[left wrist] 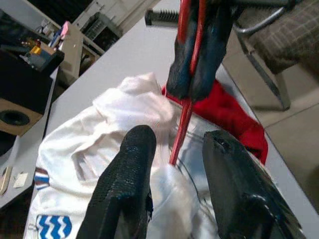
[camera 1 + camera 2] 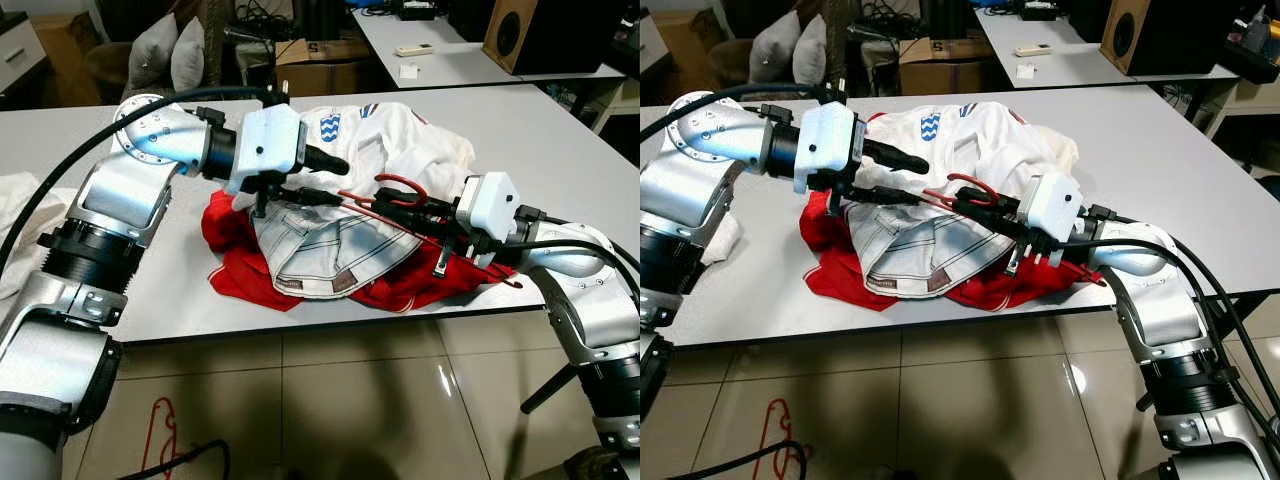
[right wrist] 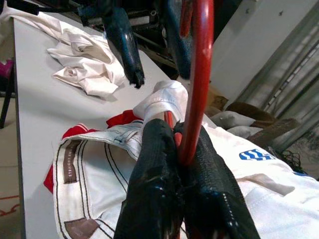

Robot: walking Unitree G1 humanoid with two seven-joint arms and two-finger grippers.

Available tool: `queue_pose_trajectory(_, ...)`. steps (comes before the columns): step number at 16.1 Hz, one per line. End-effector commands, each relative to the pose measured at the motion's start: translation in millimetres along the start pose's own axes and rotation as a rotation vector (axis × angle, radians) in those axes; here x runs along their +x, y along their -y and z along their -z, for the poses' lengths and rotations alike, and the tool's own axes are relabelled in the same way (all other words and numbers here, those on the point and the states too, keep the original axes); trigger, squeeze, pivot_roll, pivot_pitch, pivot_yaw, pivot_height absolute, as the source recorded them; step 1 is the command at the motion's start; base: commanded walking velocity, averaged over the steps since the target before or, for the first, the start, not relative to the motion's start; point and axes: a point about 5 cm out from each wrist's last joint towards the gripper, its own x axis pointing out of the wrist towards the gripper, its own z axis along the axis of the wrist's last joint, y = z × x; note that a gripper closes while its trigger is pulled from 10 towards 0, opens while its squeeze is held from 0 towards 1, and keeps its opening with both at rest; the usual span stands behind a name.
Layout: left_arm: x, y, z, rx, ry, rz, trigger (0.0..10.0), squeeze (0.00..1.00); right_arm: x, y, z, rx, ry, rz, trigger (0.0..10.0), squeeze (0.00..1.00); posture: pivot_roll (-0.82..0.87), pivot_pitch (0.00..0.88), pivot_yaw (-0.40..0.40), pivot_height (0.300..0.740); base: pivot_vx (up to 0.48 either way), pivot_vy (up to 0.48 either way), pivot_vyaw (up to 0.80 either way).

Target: Hang hanger

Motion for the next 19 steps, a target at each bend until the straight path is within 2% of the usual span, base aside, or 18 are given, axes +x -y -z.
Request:
queue_pose_trajectory(1, -1.7, -4.1, -2.7, 0.045, -0.031, 0.012, 10.0, 0.0, 2.3, 1.5, -10.6, -0.025, 0.035, -0.019, 10.0, 0.0, -0.04, 0.0, 0.058, 0.74, 0.0, 0.0, 0.0)
queue_pose_trajectory(2, 1.1, -5.1, 5.5, 0.076, -0.094, 0.012, 10.0, 0.0, 3.8, 0.6, -12.1, -0.031, 0.041, -0.024, 10.0, 0.0, -0.04, 0.0, 0.06, 0.74, 0.0, 0.0, 0.0)
queue_pose_trajectory(3, 2.4, -5.3, 8.7, 0.085, -0.115, 0.01, 10.0, 0.0, 4.4, 0.4, -12.8, -0.033, 0.043, -0.026, 10.0, 0.0, -0.04, 0.0, 0.06, 0.74, 0.0, 0.0, 0.0)
queue_pose_trajectory(6, 9.4, -7.3, 15.3, 0.108, -0.136, -0.005, 10.0, 0.0, 7.7, 0.0, -18.1, -0.051, 0.057, -0.039, 10.0, 0.0, -0.05, 0.0, 0.063, 0.74, 0.0, 0.0, 0.0)
queue_pose_trajectory(10, 8.1, -10.7, 18.6, 0.148, -0.166, -0.008, 10.0, 0.0, 7.8, -1.0, -20.0, -0.06, 0.056, -0.047, 10.0, 0.0, -0.05, 0.0, 0.065, 0.74, 0.0, 0.0, 0.0)
queue_pose_trajectory(11, 7.1, -12.2, 17.4, 0.157, -0.148, -0.009, 8.8, 0.0, 7.2, -1.1, -19.7, -0.06, 0.054, -0.046, 10.0, 0.0, -0.05, 0.0, 0.065, 0.74, 0.0, 0.0, 0.0)
queue_pose_trajectory(12, 7.5, -12.6, 16.7, 0.165, -0.131, -0.007, 3.8, 0.0, 6.8, -1.0, -19.5, -0.06, 0.053, -0.045, 10.0, 0.0, -0.05, 0.0, 0.063, 0.74, 0.0, 0.0, 0.0)
queue_pose_trajectory(13, 8.0, -12.0, 17.4, 0.168, -0.134, -0.001, 0.0, 0.0, 6.9, -1.0, -19.5, -0.06, 0.053, -0.045, 10.0, 0.0, -0.05, 0.0, 0.064, 0.74, 0.0, 0.0, 0.0)
queue_pose_trajectory(19, 9.3, -10.2, 20.6, 0.188, -0.138, 0.032, 0.0, 0.0, 6.3, -0.1, -20.0, -0.06, 0.05, -0.052, 10.0, 0.0, -0.05, 0.0, 0.061, 0.74, 0.0, 0.0, 0.0)
